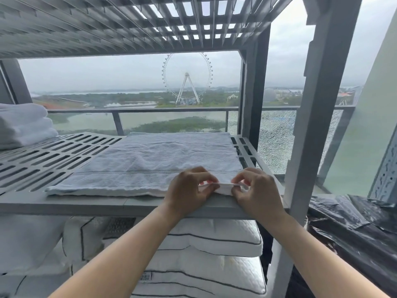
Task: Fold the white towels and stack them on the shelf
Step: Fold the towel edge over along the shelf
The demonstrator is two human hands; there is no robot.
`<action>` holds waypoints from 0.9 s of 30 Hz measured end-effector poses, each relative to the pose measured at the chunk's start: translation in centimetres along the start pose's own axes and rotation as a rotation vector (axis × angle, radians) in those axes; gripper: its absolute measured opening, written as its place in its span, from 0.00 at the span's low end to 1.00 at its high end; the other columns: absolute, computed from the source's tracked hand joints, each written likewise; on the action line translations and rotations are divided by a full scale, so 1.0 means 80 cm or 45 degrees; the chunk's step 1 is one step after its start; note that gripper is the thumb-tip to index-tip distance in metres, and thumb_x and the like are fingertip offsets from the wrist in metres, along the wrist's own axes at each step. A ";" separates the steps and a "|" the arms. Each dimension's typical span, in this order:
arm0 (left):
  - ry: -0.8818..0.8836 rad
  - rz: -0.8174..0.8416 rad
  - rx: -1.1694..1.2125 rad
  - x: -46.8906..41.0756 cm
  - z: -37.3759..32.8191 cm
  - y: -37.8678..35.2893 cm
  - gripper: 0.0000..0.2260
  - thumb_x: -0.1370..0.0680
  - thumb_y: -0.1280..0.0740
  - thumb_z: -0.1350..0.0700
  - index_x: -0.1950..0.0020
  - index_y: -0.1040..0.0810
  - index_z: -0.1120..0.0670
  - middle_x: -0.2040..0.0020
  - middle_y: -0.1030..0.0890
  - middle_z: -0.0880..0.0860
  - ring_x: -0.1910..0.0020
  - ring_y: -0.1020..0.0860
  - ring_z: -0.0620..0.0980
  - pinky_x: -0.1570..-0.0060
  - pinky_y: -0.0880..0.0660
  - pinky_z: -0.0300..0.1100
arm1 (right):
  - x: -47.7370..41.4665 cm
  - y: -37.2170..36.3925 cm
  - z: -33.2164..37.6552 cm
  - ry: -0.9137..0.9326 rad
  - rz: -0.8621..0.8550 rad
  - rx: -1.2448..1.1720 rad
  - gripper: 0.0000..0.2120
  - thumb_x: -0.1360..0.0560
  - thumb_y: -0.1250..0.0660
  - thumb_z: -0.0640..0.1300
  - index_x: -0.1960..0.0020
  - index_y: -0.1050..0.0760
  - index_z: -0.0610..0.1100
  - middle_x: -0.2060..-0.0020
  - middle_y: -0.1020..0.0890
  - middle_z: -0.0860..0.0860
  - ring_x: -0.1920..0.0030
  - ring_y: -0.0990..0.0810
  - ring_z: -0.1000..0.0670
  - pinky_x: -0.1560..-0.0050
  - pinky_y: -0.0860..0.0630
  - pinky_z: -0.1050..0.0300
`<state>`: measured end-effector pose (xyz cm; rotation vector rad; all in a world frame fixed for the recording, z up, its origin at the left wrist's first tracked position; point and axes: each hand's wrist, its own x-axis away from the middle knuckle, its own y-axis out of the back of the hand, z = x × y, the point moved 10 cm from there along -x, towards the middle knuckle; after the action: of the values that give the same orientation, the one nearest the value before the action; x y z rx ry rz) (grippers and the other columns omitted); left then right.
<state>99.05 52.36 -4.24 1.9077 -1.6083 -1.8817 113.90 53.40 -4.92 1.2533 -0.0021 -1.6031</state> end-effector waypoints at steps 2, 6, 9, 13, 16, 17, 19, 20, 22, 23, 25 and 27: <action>-0.008 0.039 0.026 0.001 -0.001 -0.003 0.02 0.30 0.27 0.52 0.59 0.17 0.49 0.62 0.20 0.43 0.66 0.26 0.41 0.66 0.27 0.39 | 0.000 -0.003 0.002 0.034 0.051 -0.005 0.07 0.38 0.28 0.36 0.66 0.22 0.46 0.67 0.25 0.58 0.69 0.30 0.62 0.67 0.35 0.74; 0.026 0.162 0.103 -0.001 0.002 -0.012 0.03 0.30 0.26 0.52 0.62 0.19 0.48 0.66 0.23 0.40 0.68 0.27 0.40 0.66 0.29 0.36 | 0.001 -0.010 0.006 0.099 0.143 -0.042 0.08 0.38 0.31 0.36 0.68 0.26 0.48 0.69 0.28 0.60 0.70 0.30 0.60 0.68 0.35 0.72; 0.061 0.233 0.193 0.001 0.005 -0.015 0.06 0.31 0.25 0.53 0.64 0.21 0.47 0.68 0.24 0.40 0.69 0.27 0.41 0.68 0.31 0.32 | 0.002 -0.014 0.010 0.148 0.211 -0.064 0.10 0.39 0.32 0.34 0.69 0.27 0.48 0.70 0.28 0.57 0.70 0.31 0.59 0.69 0.36 0.72; 0.092 0.296 0.293 0.004 0.007 -0.019 0.06 0.32 0.24 0.55 0.65 0.20 0.47 0.68 0.23 0.43 0.69 0.27 0.41 0.68 0.33 0.30 | 0.006 -0.015 0.015 0.206 0.304 -0.080 0.11 0.39 0.33 0.36 0.69 0.29 0.52 0.71 0.29 0.57 0.70 0.31 0.58 0.70 0.36 0.70; 0.107 0.334 0.336 0.004 0.008 -0.020 0.05 0.33 0.24 0.55 0.64 0.18 0.48 0.66 0.21 0.45 0.67 0.26 0.41 0.68 0.33 0.30 | 0.009 -0.017 0.016 0.232 0.380 -0.147 0.01 0.37 0.34 0.48 0.67 0.26 0.53 0.69 0.26 0.56 0.68 0.30 0.57 0.69 0.36 0.69; 0.111 0.350 0.344 0.005 0.008 -0.020 0.05 0.33 0.24 0.56 0.63 0.18 0.48 0.64 0.20 0.45 0.66 0.25 0.41 0.67 0.33 0.30 | 0.009 -0.018 0.017 0.248 0.400 -0.150 0.04 0.37 0.33 0.52 0.65 0.25 0.53 0.68 0.26 0.56 0.68 0.31 0.57 0.69 0.35 0.68; 0.110 0.376 0.339 0.006 0.009 -0.021 0.06 0.34 0.26 0.59 0.61 0.17 0.49 0.59 0.20 0.46 0.61 0.24 0.40 0.66 0.33 0.29 | 0.010 -0.022 0.015 0.270 0.444 -0.127 0.09 0.36 0.29 0.56 0.62 0.23 0.52 0.67 0.27 0.57 0.67 0.32 0.58 0.67 0.34 0.67; 0.108 0.389 0.335 0.007 0.009 -0.021 0.08 0.34 0.27 0.61 0.59 0.17 0.49 0.57 0.20 0.46 0.59 0.24 0.39 0.65 0.33 0.28 | 0.009 -0.023 0.015 0.272 0.446 -0.121 0.10 0.36 0.28 0.57 0.61 0.23 0.52 0.66 0.27 0.58 0.67 0.31 0.58 0.67 0.34 0.67; 0.111 0.423 0.327 0.009 0.011 -0.022 0.10 0.35 0.30 0.61 0.56 0.17 0.49 0.54 0.20 0.47 0.56 0.24 0.39 0.63 0.32 0.28 | 0.008 -0.022 0.013 0.260 0.437 -0.115 0.11 0.36 0.27 0.58 0.59 0.21 0.53 0.66 0.26 0.58 0.66 0.30 0.60 0.65 0.33 0.68; 0.118 0.439 0.311 0.010 0.015 -0.020 0.11 0.35 0.31 0.60 0.55 0.17 0.50 0.53 0.20 0.47 0.56 0.24 0.39 0.62 0.32 0.28 | 0.007 -0.022 0.011 0.249 0.439 -0.117 0.11 0.36 0.27 0.58 0.59 0.20 0.53 0.65 0.26 0.59 0.65 0.30 0.61 0.64 0.33 0.69; 0.131 0.440 0.226 0.014 0.027 -0.012 0.12 0.34 0.30 0.60 0.52 0.17 0.51 0.53 0.20 0.47 0.55 0.23 0.41 0.59 0.30 0.30 | 0.008 -0.024 0.009 0.230 0.447 -0.123 0.09 0.34 0.28 0.58 0.60 0.20 0.54 0.64 0.25 0.60 0.63 0.29 0.62 0.63 0.34 0.71; 0.114 0.360 0.107 0.017 0.034 0.003 0.08 0.31 0.28 0.59 0.53 0.16 0.51 0.55 0.20 0.46 0.56 0.22 0.43 0.58 0.28 0.34 | 0.007 -0.025 0.006 0.216 0.427 -0.102 0.08 0.31 0.30 0.57 0.61 0.20 0.53 0.62 0.25 0.61 0.62 0.28 0.61 0.63 0.35 0.72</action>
<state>96.50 53.03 -5.83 1.6590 -1.8405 -1.6203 112.23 53.61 -6.21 1.2495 -0.0391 -1.1958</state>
